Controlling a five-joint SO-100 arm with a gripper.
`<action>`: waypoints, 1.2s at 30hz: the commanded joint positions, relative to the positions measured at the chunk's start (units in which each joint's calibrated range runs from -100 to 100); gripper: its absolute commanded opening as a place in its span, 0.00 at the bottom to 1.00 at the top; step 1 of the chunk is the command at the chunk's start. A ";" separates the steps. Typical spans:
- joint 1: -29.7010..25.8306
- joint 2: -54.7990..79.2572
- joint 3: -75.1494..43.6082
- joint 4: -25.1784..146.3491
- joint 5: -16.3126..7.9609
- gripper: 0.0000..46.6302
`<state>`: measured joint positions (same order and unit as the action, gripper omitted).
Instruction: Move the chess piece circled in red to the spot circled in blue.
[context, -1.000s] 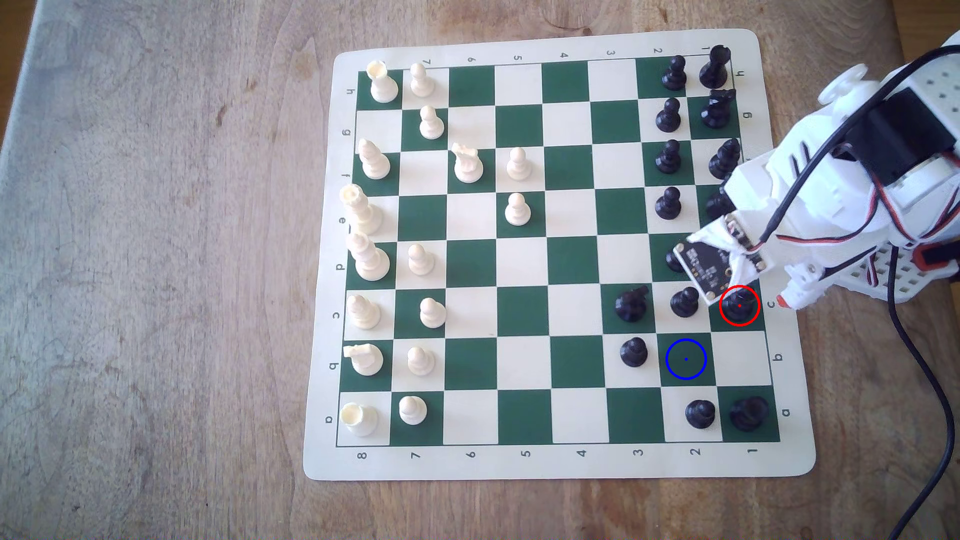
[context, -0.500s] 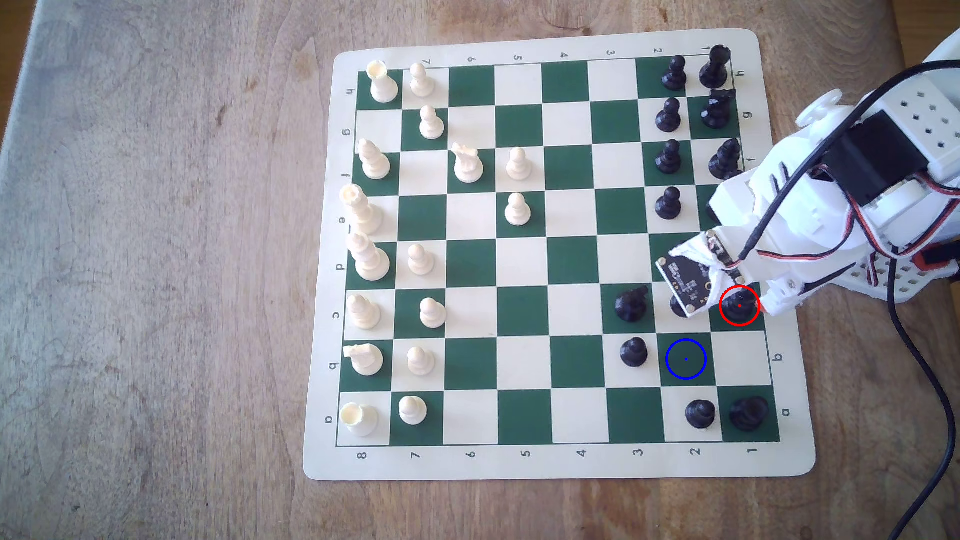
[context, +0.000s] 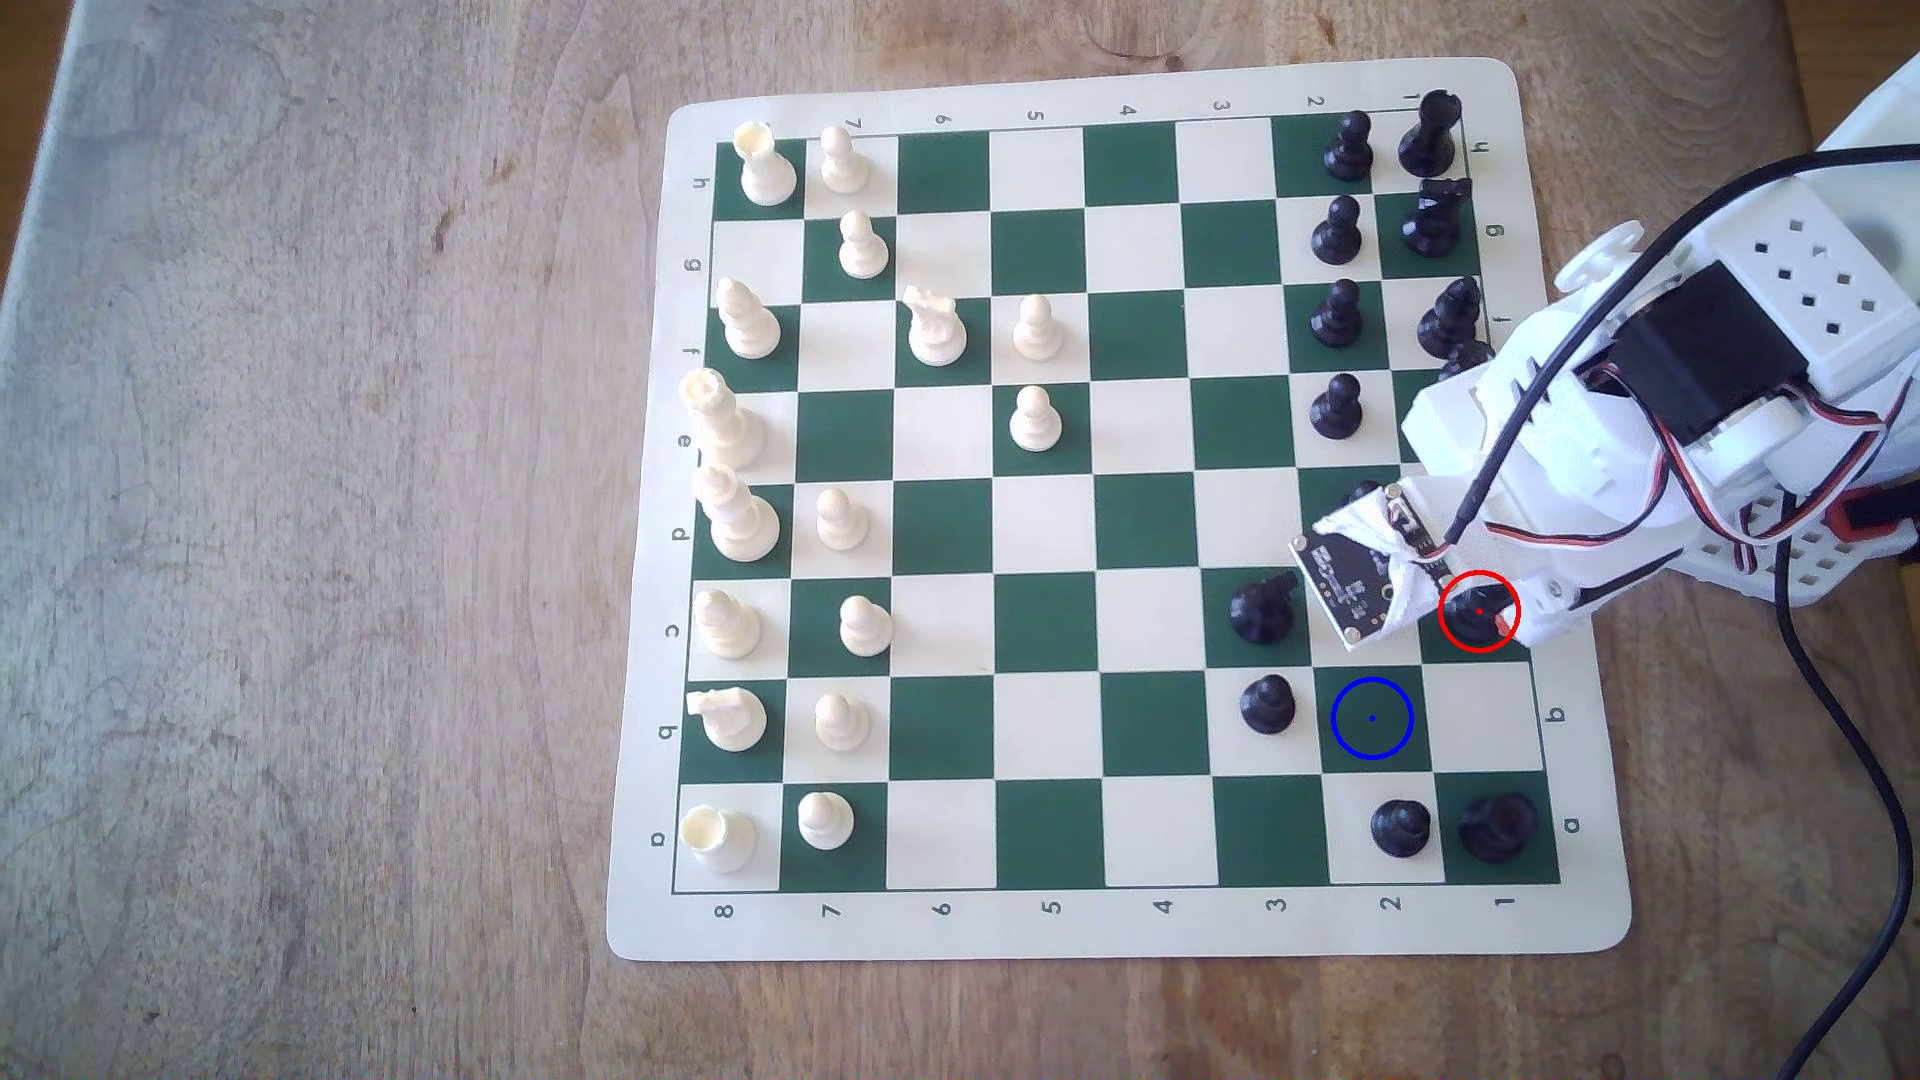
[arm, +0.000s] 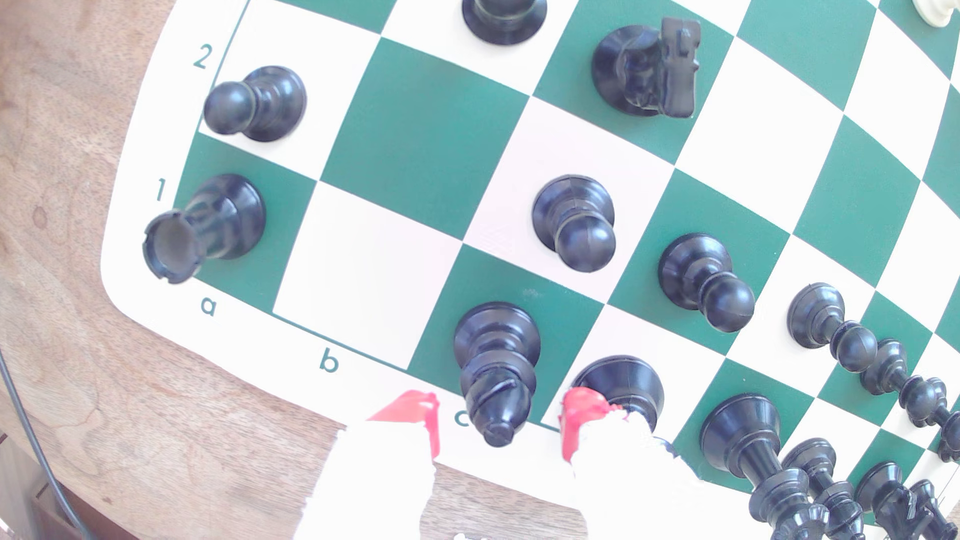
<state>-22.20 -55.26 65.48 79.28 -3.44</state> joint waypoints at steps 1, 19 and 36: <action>-0.13 0.25 1.16 -1.40 0.00 0.28; -0.45 -0.85 4.70 -5.00 -0.63 0.24; -1.46 -1.11 4.51 -4.75 -0.73 0.10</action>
<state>-23.45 -55.26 70.72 74.34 -3.98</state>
